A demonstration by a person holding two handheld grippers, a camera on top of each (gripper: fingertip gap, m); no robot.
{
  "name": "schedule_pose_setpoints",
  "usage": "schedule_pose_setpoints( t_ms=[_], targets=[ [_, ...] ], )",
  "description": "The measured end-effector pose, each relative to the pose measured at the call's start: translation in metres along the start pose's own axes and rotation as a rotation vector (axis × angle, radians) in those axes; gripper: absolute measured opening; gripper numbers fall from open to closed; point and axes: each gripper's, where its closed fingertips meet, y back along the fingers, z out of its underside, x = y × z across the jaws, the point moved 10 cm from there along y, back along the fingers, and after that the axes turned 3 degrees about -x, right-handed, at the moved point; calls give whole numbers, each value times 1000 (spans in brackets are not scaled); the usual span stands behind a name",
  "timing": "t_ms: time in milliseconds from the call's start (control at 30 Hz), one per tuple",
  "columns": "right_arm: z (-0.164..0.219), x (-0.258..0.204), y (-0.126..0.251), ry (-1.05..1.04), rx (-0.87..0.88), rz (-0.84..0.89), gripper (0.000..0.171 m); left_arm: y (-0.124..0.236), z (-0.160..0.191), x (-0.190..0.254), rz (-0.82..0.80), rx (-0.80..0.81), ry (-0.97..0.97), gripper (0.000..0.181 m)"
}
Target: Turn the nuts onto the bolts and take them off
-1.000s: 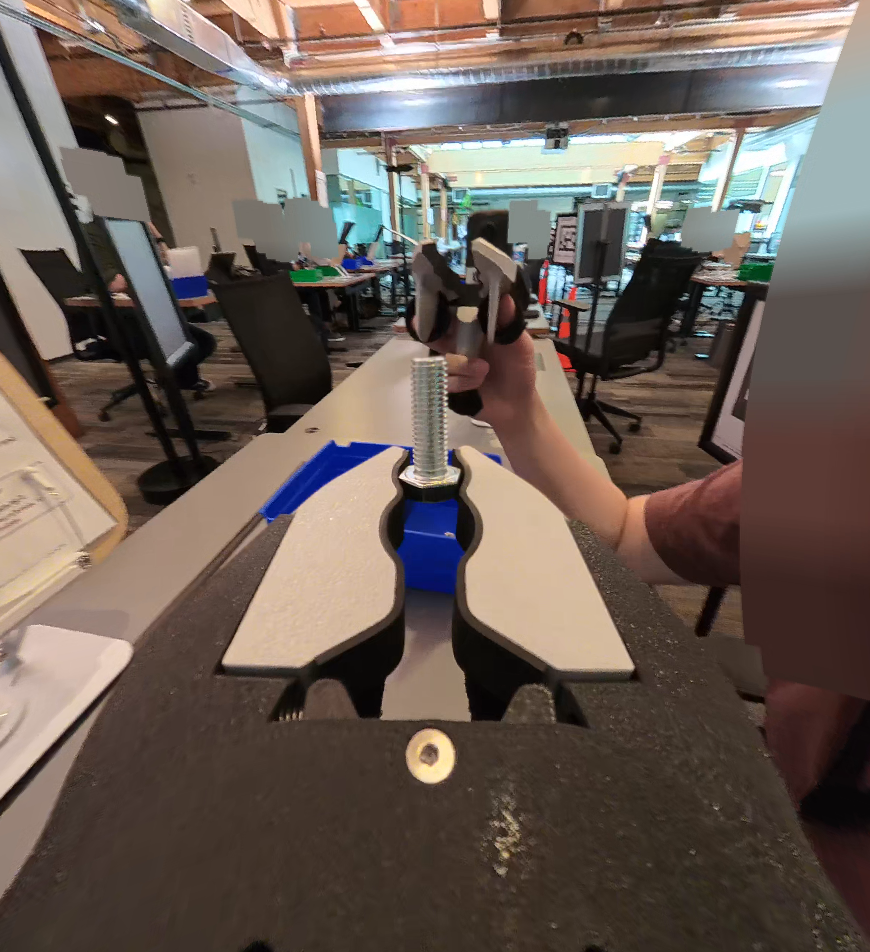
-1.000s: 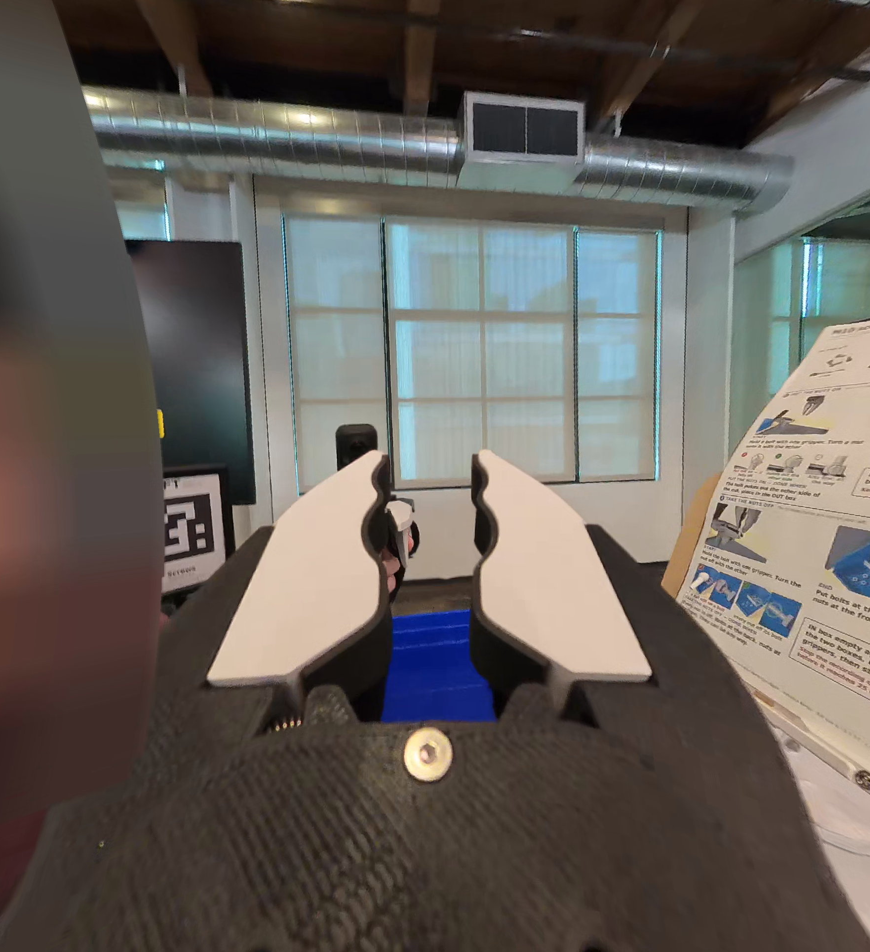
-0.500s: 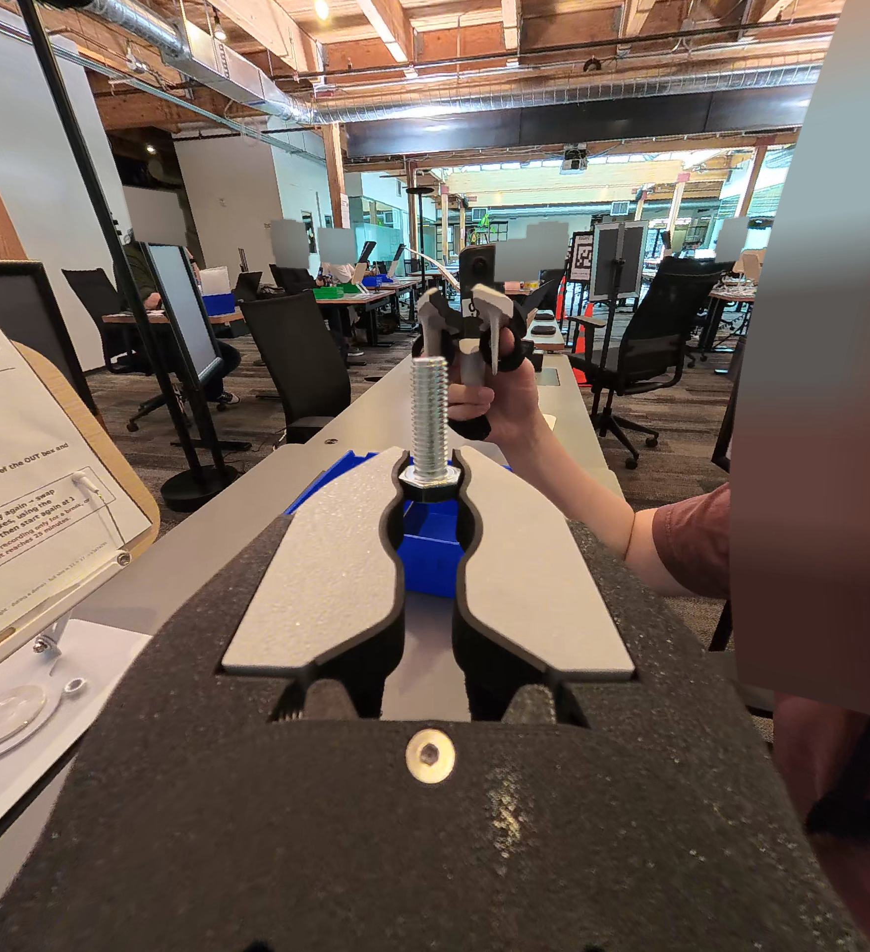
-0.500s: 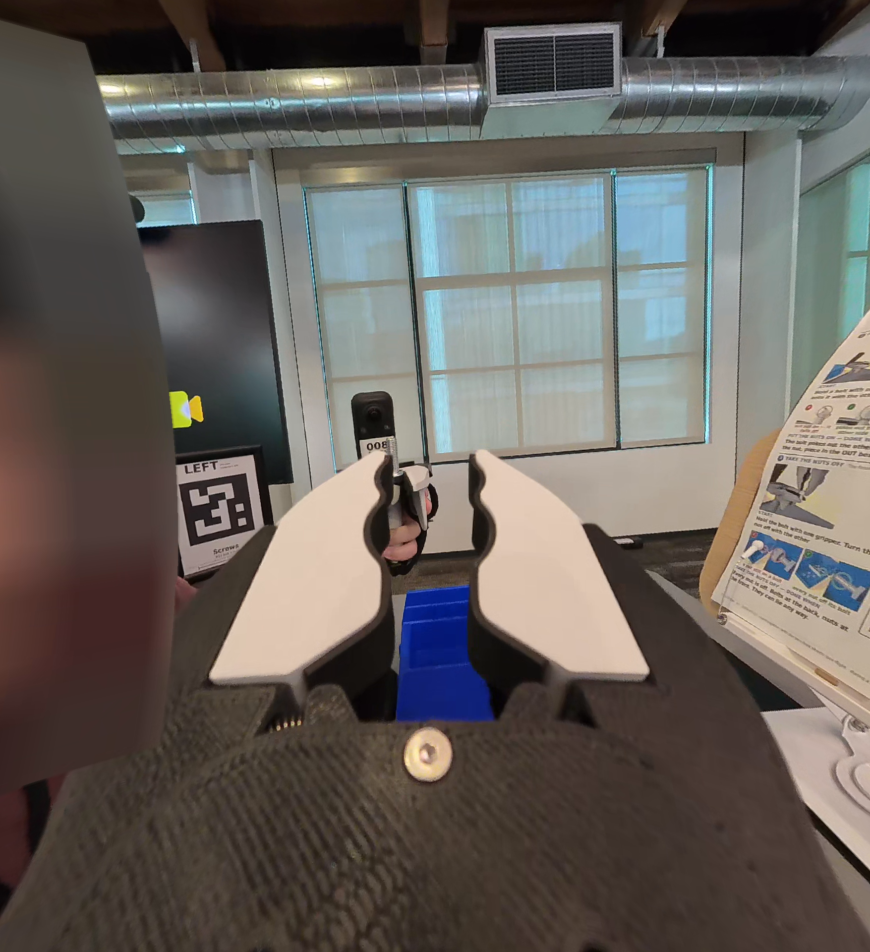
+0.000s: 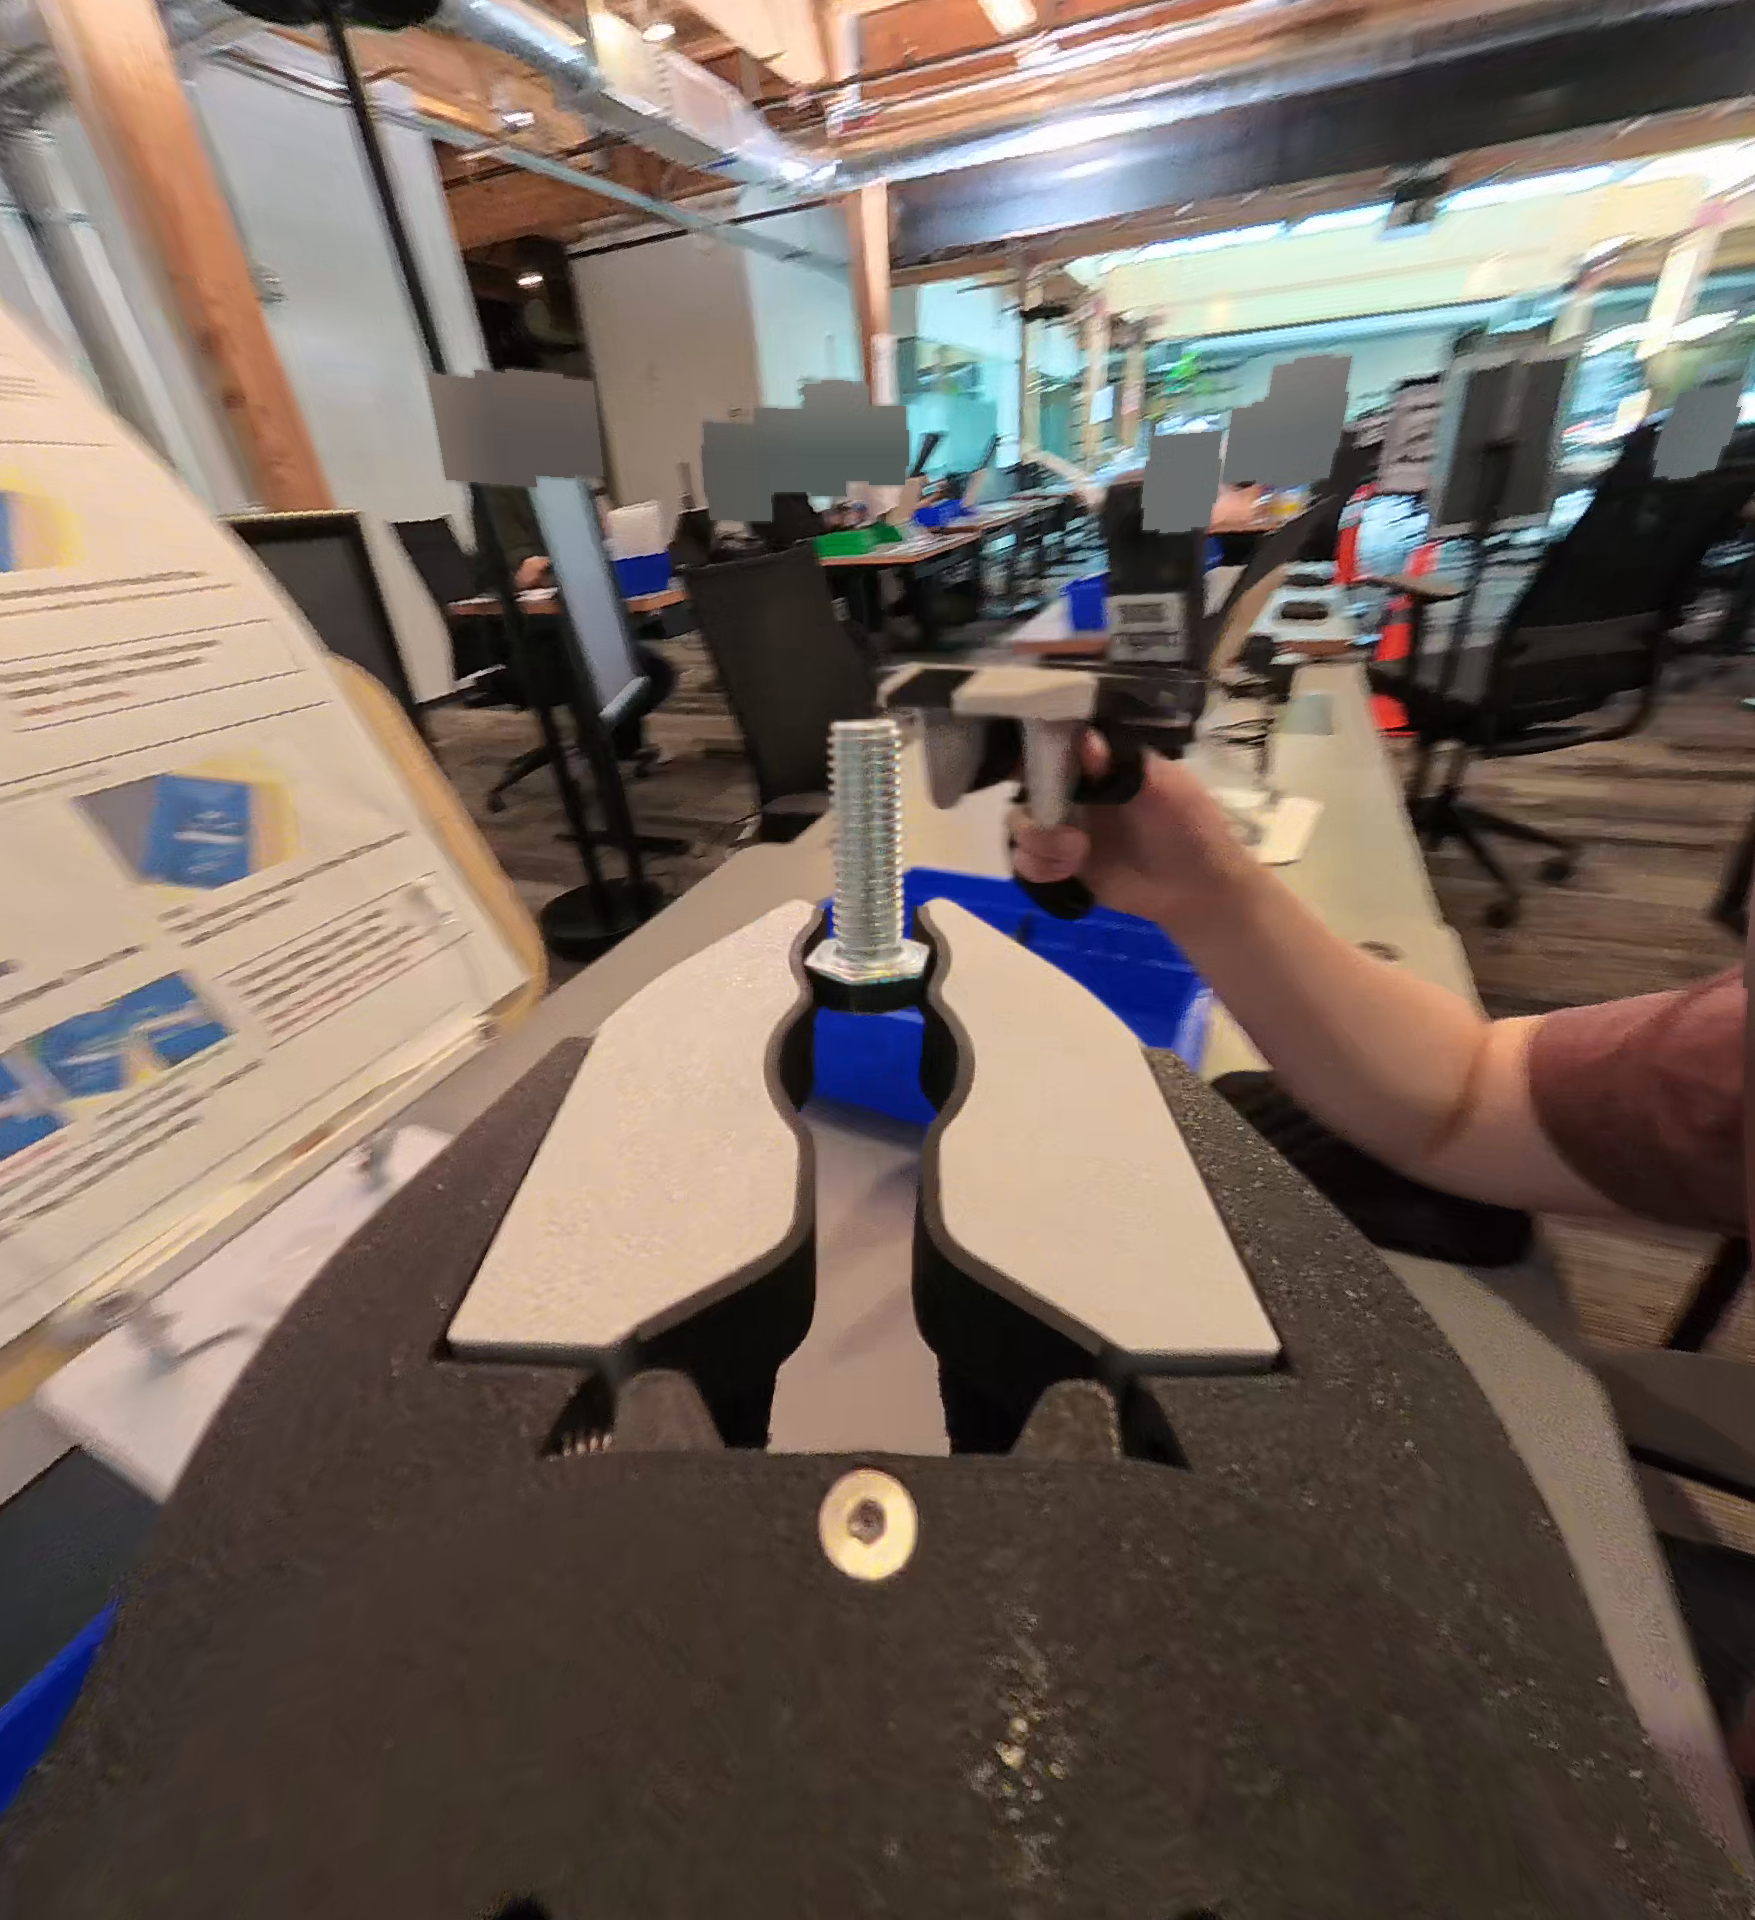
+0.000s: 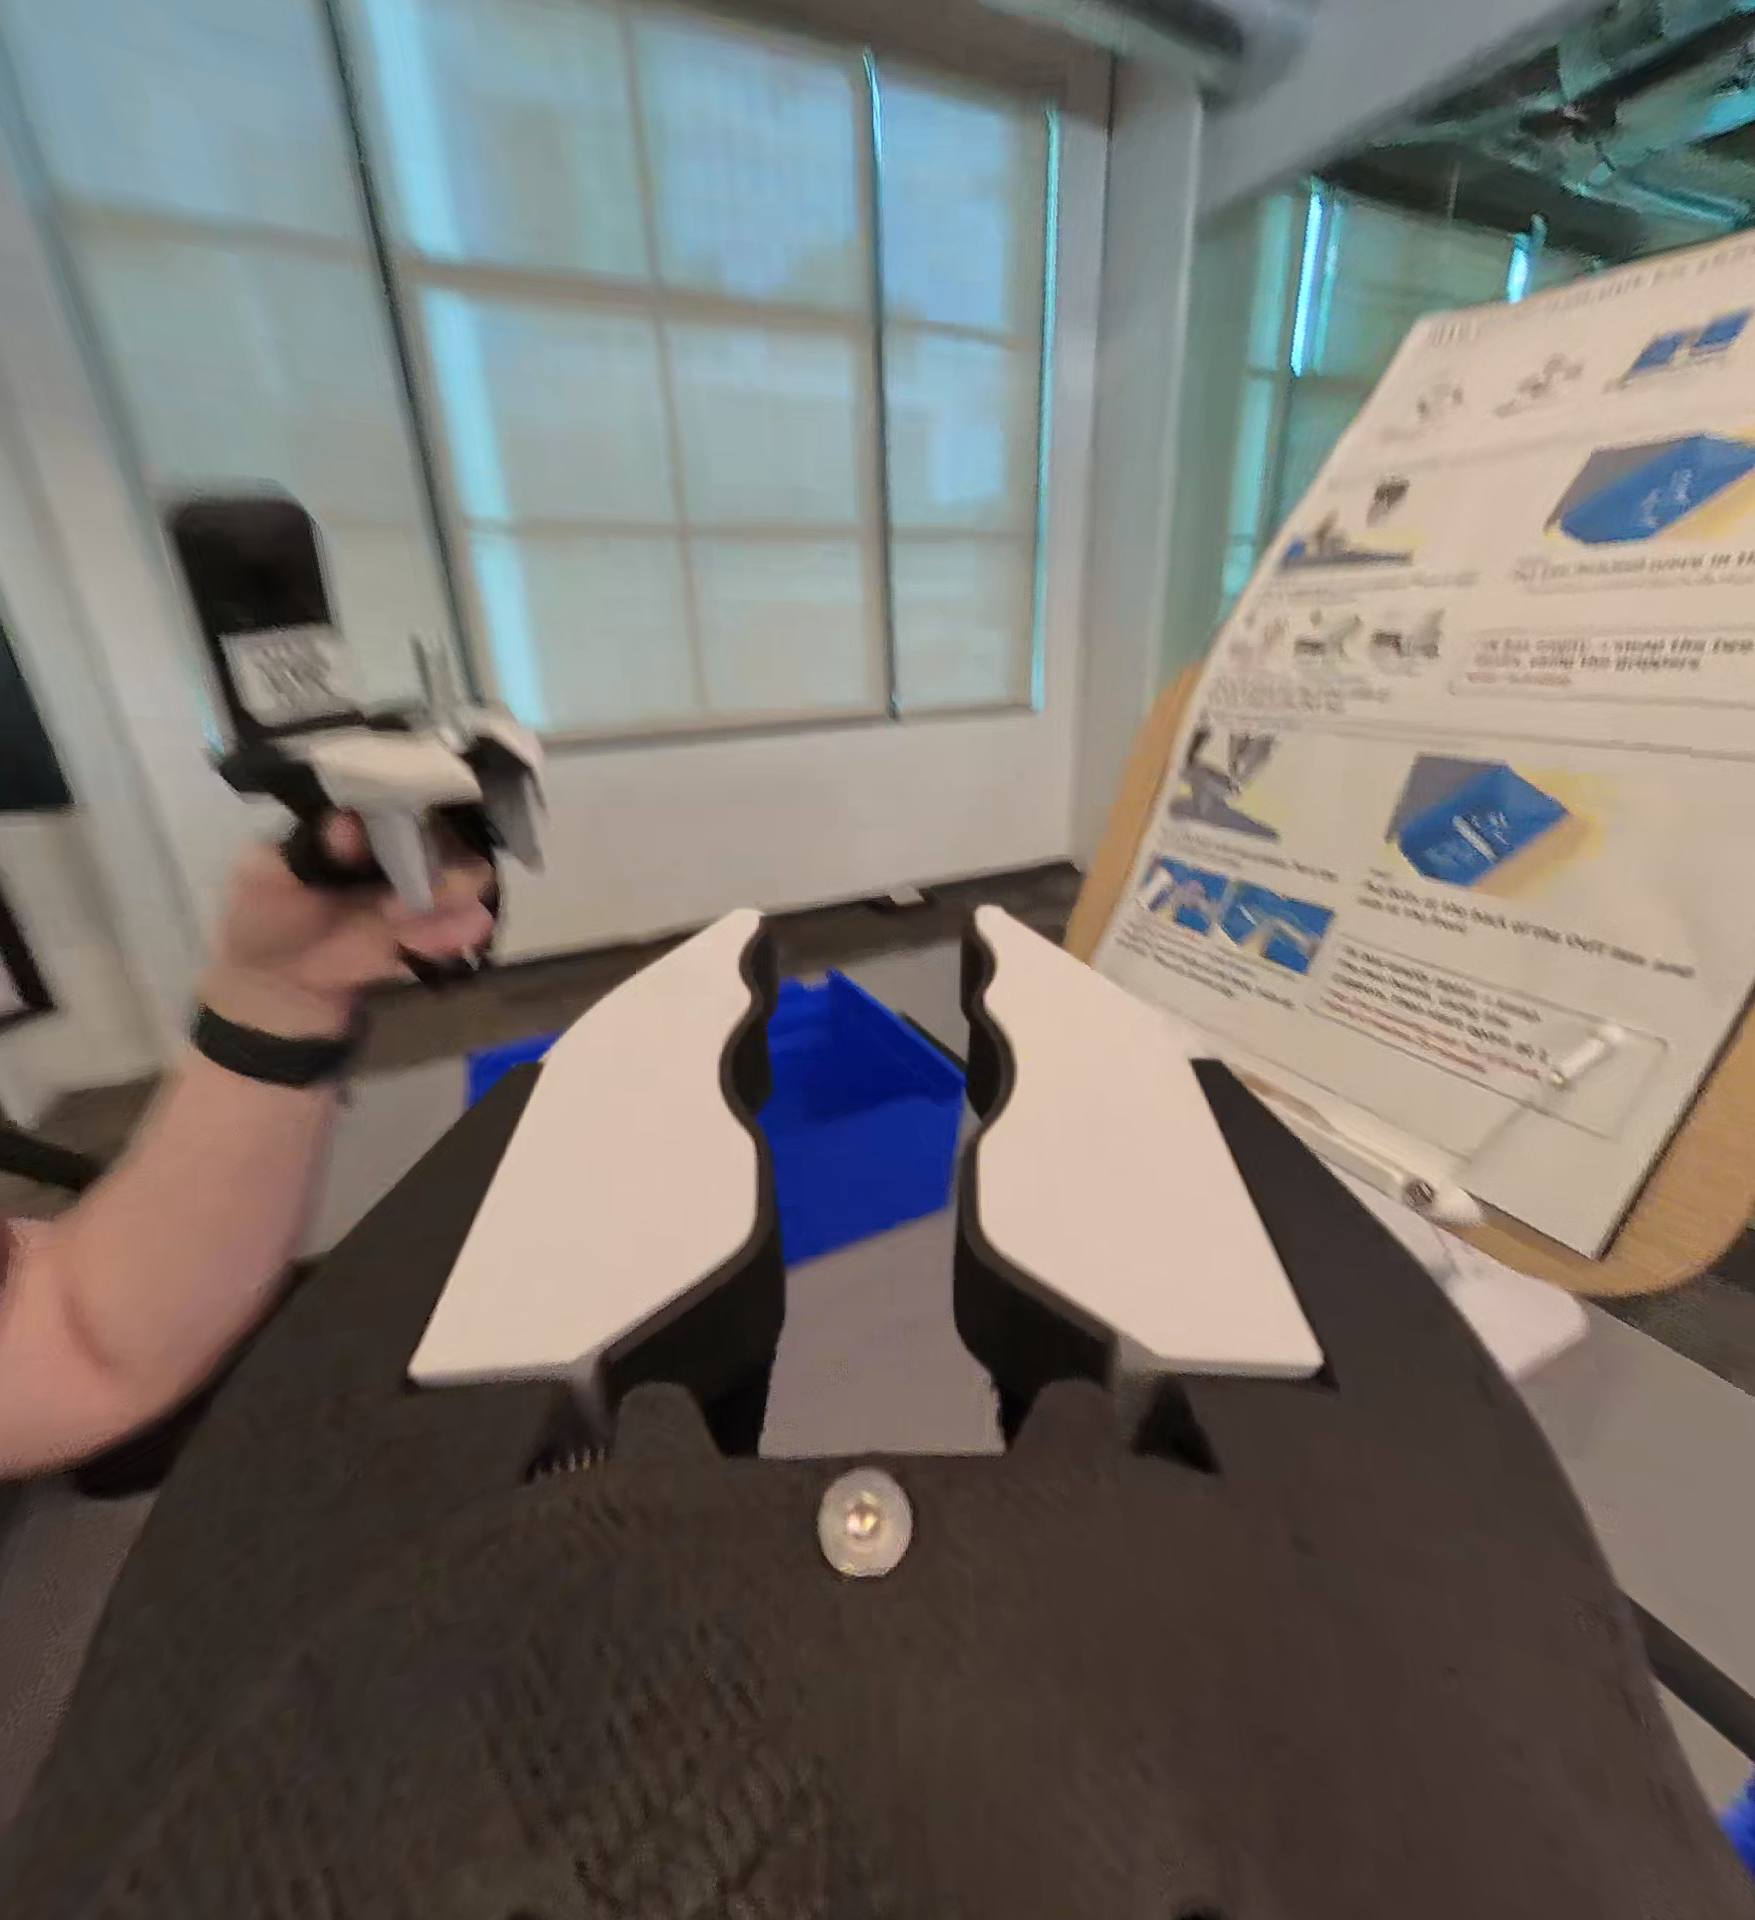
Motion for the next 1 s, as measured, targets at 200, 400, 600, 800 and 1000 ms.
schedule_pose_setpoints(
  t_ms=[200,400,600,800,1000],
  targets=[
    [71,-6,-62,114,-295,215,38,28,-4,-14,-193,-22,-37,15],
    [147,41,-111,163,-412,471,34,44,-1,-30,-282,-24,-17,15],
    [208,112,-141,117,-510,605,34,44,8,-45,-190,-5,99,14],
    [232,146,-169,156,-590,670,35,53,11,-57,-171,26,148,14],
    [241,162,-192,125,-689,713,38,62,13,-64,-154,58,197,14]
  ],
)
